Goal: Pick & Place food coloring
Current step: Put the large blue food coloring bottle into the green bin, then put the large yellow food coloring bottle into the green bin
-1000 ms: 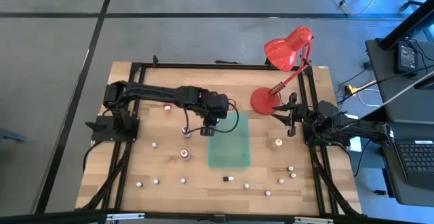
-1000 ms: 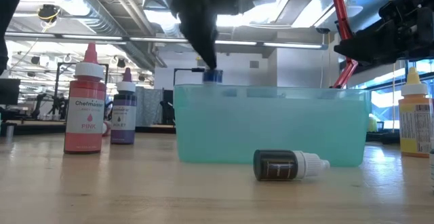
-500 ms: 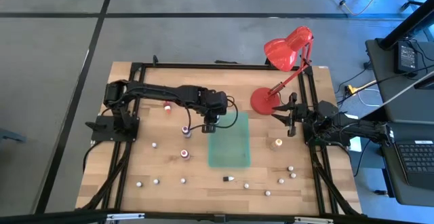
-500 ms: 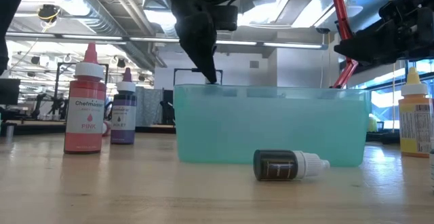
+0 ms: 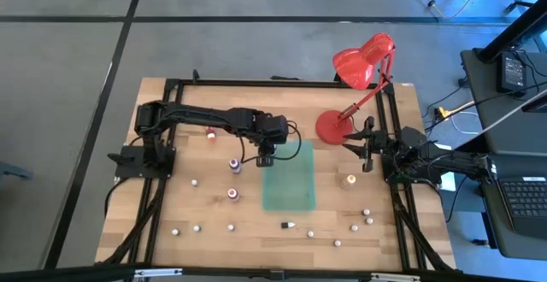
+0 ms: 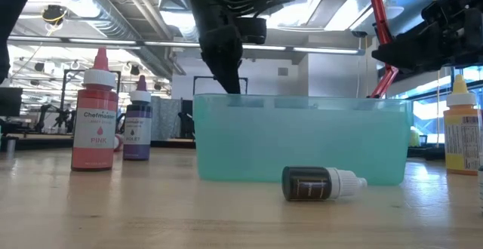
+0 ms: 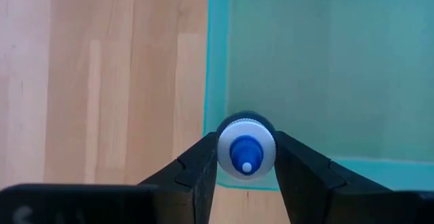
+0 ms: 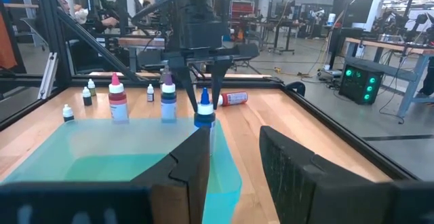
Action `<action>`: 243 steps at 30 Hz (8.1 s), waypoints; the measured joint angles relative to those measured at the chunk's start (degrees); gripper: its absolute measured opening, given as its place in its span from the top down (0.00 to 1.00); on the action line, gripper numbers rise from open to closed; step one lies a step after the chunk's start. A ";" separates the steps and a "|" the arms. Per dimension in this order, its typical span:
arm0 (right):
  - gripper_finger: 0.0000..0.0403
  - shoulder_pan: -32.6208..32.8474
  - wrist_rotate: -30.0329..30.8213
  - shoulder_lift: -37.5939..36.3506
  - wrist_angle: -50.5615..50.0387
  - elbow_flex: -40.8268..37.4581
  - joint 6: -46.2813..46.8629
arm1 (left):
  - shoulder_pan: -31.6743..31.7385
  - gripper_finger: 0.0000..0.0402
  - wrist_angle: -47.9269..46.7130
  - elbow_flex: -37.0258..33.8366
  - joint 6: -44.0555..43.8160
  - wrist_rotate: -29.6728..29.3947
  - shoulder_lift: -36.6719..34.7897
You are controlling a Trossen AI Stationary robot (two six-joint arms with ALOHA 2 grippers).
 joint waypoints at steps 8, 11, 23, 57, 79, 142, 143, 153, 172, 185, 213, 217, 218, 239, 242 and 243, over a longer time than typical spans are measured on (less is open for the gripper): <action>0.67 0.00 0.01 0.04 0.00 0.01 -0.01 | -0.15 0.66 0.03 0.00 0.02 0.04 0.00; 0.67 0.01 0.01 0.04 0.00 0.02 -0.01 | -0.15 0.66 0.02 0.00 0.10 0.04 0.00; 0.67 0.00 0.01 0.07 0.00 0.01 -0.20 | -0.15 0.65 0.02 0.00 0.15 0.17 0.00; 0.67 0.30 -8.52 2.16 -5.37 12.41 -3.01 | -0.04 0.51 0.55 0.11 0.52 -1.00 -7.68; 0.67 13.66 3.89 49.56 -50.94 50.11 8.78 | 4.04 0.52 55.68 -46.46 -3.74 6.60 -44.33; 0.35 26.60 0.58 78.59 -66.42 54.38 50.79 | 4.02 0.51 68.04 -56.28 -5.79 6.54 -49.96; 0.35 26.91 0.59 78.77 -66.41 54.38 50.81 | 4.02 0.51 68.05 -56.28 -5.79 6.54 -49.96; 0.55 27.78 0.97 80.54 -66.42 54.38 50.67 | 4.01 0.51 68.05 -56.28 -5.79 6.54 -49.96; 0.70 25.94 11.16 80.52 -73.64 70.57 41.46 | 4.02 0.52 68.06 -56.28 -5.79 6.54 -49.96; 0.70 14.83 12.56 93.00 -68.06 82.55 12.73 | 4.00 0.52 66.92 -56.28 -5.79 6.54 -49.96; 0.65 7.46 11.48 104.04 -63.34 82.84 0.25 | 4.01 0.51 65.95 -56.28 -5.79 6.54 -49.96; 0.64 7.46 11.50 104.04 -63.30 82.84 0.89 | 4.02 0.52 65.48 -56.28 -5.79 6.54 -49.96; 0.64 7.46 11.51 104.04 -63.32 82.84 1.30 | 4.02 0.52 65.48 -56.28 -5.79 6.54 -49.96; 0.64 7.46 11.55 104.04 -63.93 82.79 2.77 | 4.02 0.51 65.46 -56.28 -5.79 6.54 -49.96; 0.64 7.46 11.55 104.04 -63.93 82.79 2.77 | 4.02 0.51 65.46 -56.28 -5.79 6.54 -49.96; 0.64 7.46 11.55 104.04 -63.93 82.79 2.78 | 4.02 0.51 65.46 -56.28 -5.79 6.54 -49.96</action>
